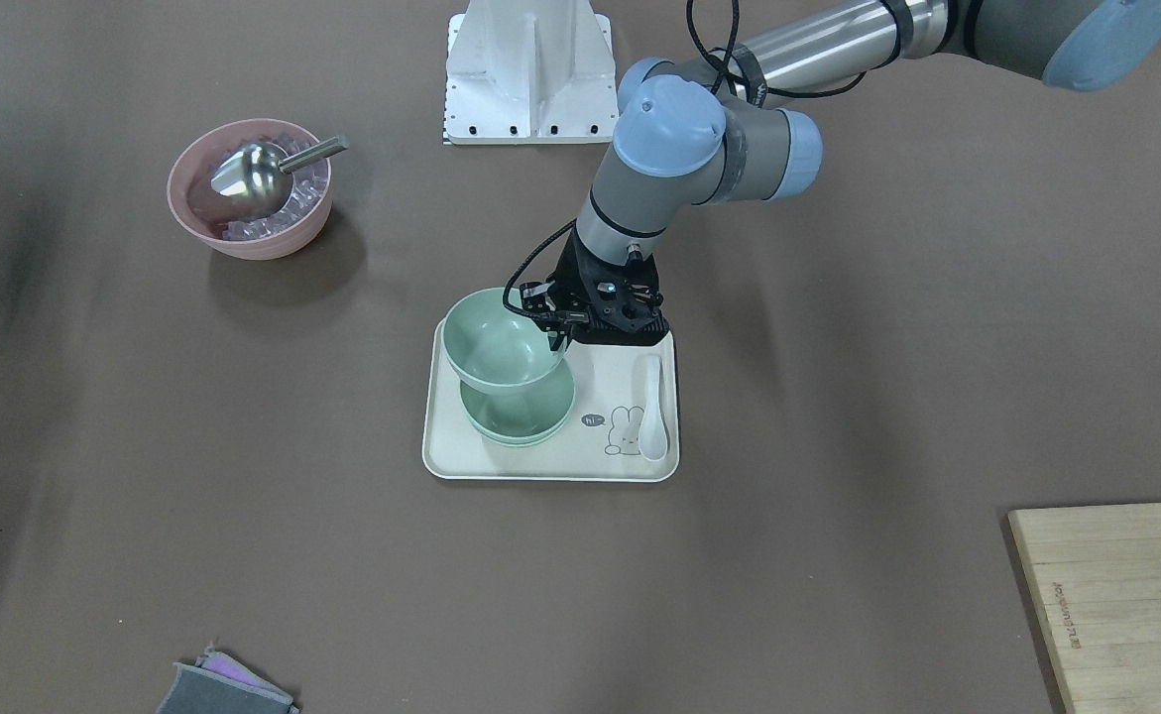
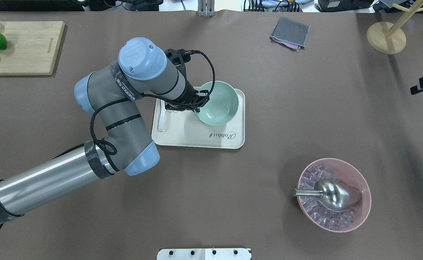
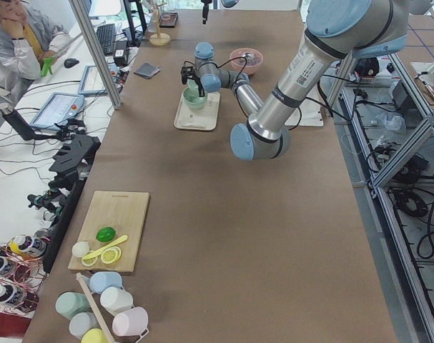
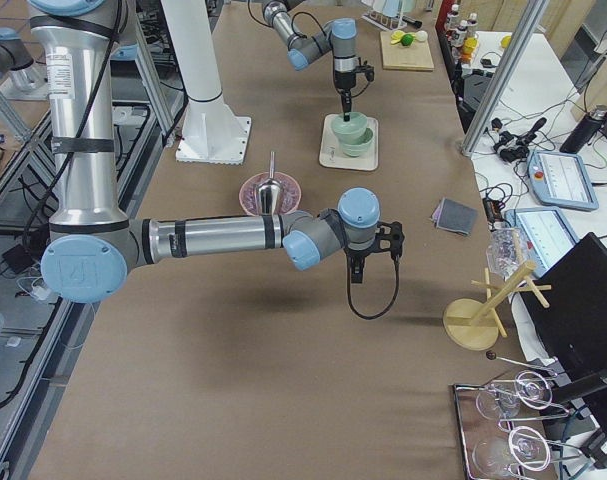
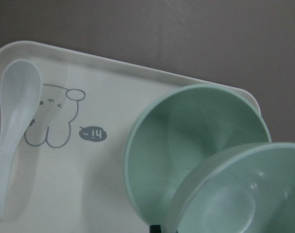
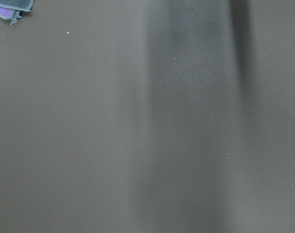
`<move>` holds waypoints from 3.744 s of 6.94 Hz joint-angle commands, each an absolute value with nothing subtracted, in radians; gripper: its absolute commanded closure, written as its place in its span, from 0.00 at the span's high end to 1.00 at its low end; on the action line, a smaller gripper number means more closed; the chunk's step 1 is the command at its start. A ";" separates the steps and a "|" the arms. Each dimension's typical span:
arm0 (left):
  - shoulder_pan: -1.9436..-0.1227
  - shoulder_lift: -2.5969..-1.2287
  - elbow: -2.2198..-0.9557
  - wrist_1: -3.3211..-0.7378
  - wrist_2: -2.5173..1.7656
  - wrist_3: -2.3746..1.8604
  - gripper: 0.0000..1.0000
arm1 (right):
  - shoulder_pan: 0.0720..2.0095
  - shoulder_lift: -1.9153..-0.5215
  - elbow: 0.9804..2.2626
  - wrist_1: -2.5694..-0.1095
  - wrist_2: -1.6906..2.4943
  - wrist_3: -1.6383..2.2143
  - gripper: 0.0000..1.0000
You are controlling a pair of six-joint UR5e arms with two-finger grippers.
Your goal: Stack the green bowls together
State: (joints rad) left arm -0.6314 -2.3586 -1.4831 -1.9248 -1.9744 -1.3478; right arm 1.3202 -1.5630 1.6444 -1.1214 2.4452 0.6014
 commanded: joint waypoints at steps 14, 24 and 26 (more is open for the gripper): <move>-1.131 -1.555 -1.925 -1.890 -2.215 -0.506 0.99 | 1.390 -1.560 1.605 -1.132 2.431 0.464 1.00; -1.419 -1.373 -1.805 -1.688 -2.408 0.186 0.99 | 1.437 -1.580 1.584 -1.271 2.381 0.143 1.00; -1.487 -1.381 -1.831 -1.501 -2.402 0.187 0.99 | 1.472 -1.575 1.586 -1.340 2.379 0.051 1.00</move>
